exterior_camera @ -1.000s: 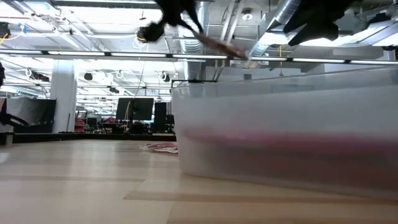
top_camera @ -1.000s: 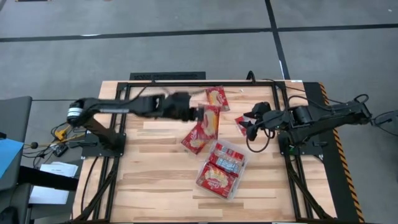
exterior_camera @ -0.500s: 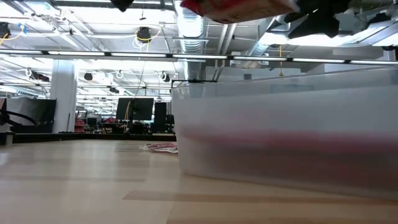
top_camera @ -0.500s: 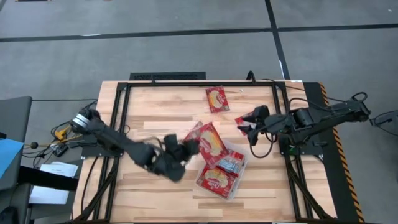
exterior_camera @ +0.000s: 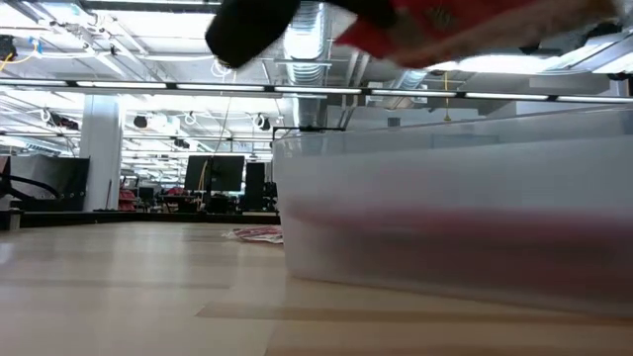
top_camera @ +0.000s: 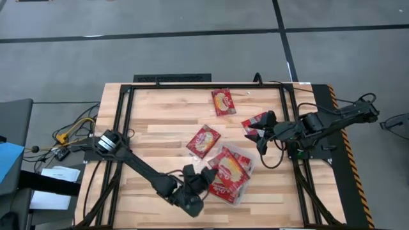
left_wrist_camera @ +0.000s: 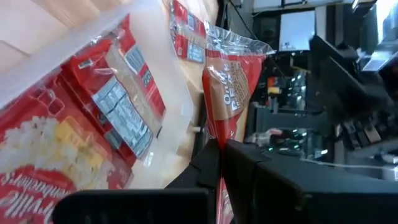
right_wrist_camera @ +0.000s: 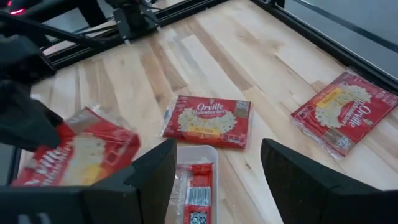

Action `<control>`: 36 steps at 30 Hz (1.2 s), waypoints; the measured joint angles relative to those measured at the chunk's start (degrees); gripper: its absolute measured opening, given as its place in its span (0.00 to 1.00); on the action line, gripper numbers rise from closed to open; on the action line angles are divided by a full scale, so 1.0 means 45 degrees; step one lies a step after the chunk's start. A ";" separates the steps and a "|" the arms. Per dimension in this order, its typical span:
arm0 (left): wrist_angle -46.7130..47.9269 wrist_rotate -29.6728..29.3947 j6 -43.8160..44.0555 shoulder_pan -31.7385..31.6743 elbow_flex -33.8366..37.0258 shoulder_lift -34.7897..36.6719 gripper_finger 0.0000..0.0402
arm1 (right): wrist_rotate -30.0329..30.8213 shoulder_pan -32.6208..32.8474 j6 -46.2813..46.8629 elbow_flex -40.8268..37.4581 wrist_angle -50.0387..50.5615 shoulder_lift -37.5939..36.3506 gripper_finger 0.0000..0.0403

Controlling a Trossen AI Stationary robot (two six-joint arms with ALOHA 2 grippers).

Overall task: Sort popcorn bags into baskets
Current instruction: Put the red popcorn bag into the transparent bin

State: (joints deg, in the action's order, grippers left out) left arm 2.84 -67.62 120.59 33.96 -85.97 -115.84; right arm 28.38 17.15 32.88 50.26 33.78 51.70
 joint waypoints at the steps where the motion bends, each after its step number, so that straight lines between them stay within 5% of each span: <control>1: 0.0763 0.0031 0.0045 0.0073 -0.0473 -0.0092 0.00 | 0.0004 0.0075 -0.0013 0.0000 0.0009 0.0004 0.65; 7: 0.3792 -0.0379 0.0670 0.0338 -0.3228 -0.0704 0.00 | 0.0011 0.0411 -0.0104 0.0000 -0.0011 0.0004 0.65; 17: 0.5328 -0.0737 0.2487 0.0776 -0.6281 -0.3211 0.00 | 0.0049 0.0543 -0.0121 -0.0005 0.0078 0.0007 0.65; 29: 0.8254 -0.0389 0.3256 0.1015 -0.6946 -0.3897 0.00 | 0.0044 0.0534 -0.0117 -0.0005 0.0098 0.0004 0.65; 36: 0.8143 0.0093 0.3358 0.0965 -0.6889 -0.4094 0.00 | 0.0044 0.0534 -0.0117 -0.0005 0.0102 0.0009 0.65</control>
State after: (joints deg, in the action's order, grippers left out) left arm 39.48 -67.20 135.70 38.30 -116.97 -134.27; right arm 28.58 19.55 32.36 50.24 34.24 51.75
